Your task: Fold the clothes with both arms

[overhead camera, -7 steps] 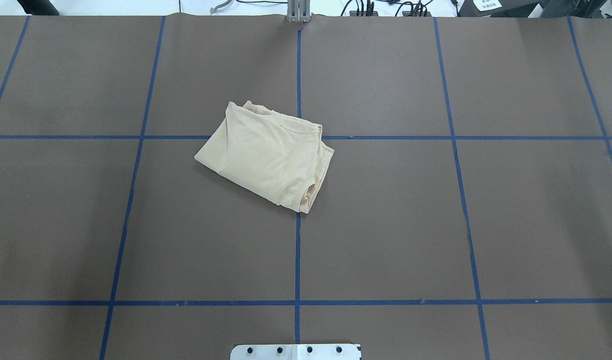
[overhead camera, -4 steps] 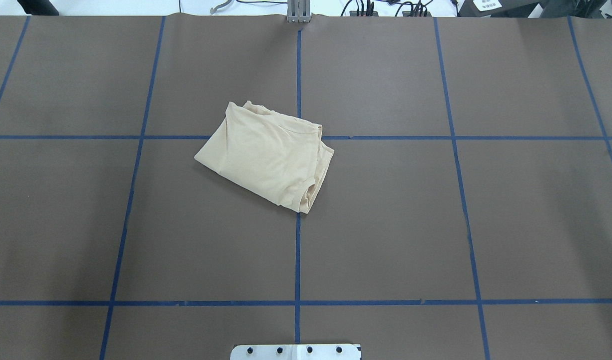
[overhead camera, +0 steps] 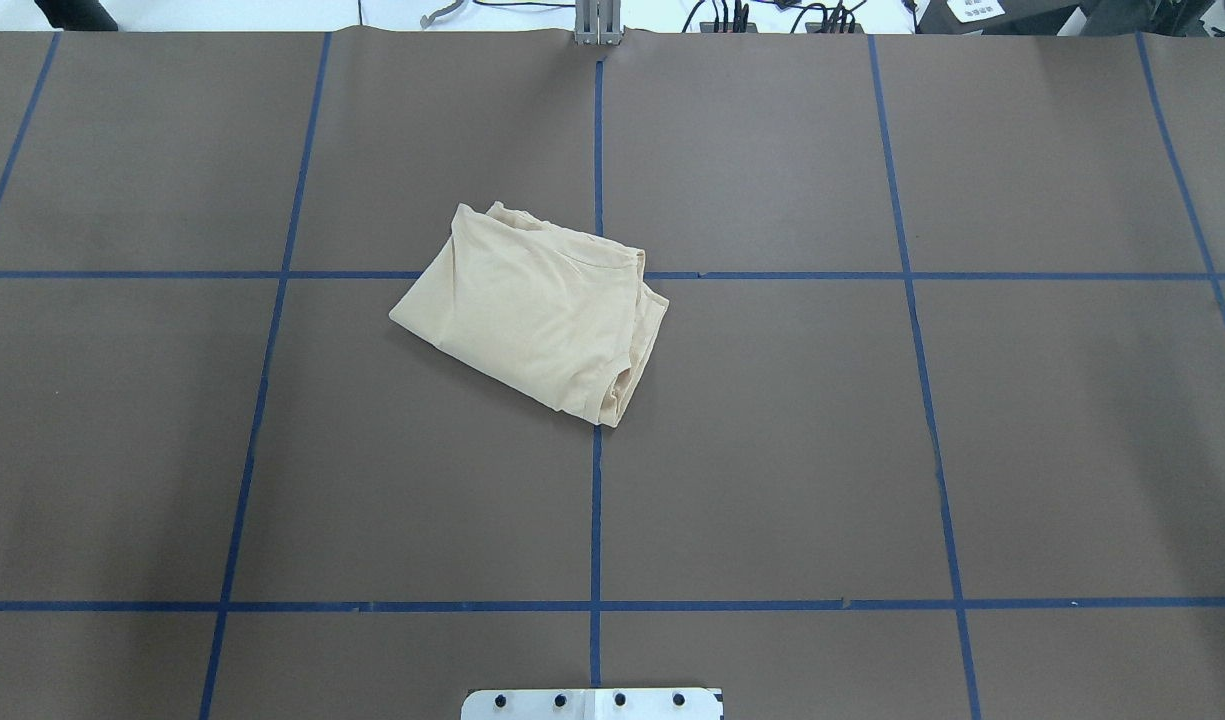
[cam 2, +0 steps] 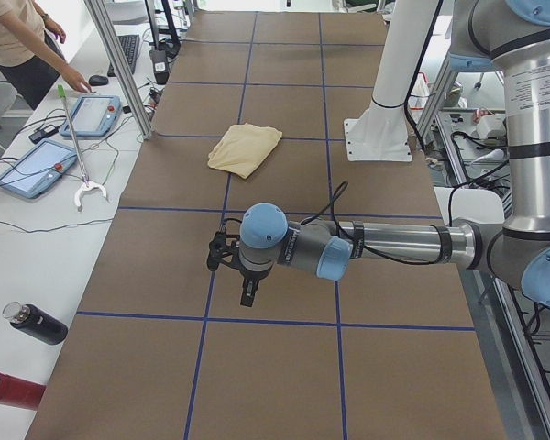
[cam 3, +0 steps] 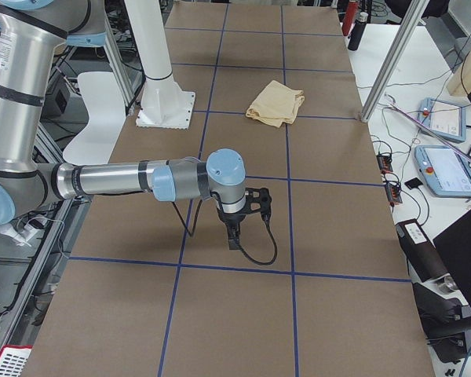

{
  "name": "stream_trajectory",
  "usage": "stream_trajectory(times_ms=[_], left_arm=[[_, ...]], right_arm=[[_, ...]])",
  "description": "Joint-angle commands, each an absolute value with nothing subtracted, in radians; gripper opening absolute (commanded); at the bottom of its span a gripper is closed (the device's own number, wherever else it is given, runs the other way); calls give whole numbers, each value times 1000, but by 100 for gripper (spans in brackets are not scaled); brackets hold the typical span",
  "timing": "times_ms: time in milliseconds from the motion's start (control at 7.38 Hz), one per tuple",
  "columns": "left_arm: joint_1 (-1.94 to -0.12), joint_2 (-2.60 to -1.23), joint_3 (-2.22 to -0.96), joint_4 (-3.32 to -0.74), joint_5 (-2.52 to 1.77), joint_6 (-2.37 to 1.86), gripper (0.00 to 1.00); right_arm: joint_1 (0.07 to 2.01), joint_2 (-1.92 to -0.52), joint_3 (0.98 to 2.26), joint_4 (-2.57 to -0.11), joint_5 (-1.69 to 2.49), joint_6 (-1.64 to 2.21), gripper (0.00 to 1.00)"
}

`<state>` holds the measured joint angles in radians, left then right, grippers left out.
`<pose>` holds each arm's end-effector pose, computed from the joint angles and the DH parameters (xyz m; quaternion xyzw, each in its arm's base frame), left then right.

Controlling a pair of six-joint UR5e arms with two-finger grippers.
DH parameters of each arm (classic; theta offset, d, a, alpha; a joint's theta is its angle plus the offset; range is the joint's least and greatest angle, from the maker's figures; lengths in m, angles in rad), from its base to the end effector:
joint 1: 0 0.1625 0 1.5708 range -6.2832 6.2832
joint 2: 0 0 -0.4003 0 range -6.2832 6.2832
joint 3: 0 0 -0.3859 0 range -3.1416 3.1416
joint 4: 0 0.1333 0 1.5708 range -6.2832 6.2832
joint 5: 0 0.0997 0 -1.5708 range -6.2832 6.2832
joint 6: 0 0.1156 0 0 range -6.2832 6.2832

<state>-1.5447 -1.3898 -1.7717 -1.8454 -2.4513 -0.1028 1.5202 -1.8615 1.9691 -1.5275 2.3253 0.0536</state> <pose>-0.0329 -0.4315 0.5901 0.1053 0.4292 0.0282 0.8966 0.0348 -0.3824 0.5728 0.0509 -0.3705 -0.0264 0.9271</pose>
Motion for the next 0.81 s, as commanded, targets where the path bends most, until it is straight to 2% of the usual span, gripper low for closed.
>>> stream_trajectory(times_ms=[0,677], left_arm=[[-1545,-1390,-1772,-1845,-2451,-103,100],[-1545,-1388,-1769,-1844,-2451,-103,100]], right_arm=[[1520,-1861,1971,-1526,2326,78,100],[1520,-1853,1970,-1526,2327,95,100]])
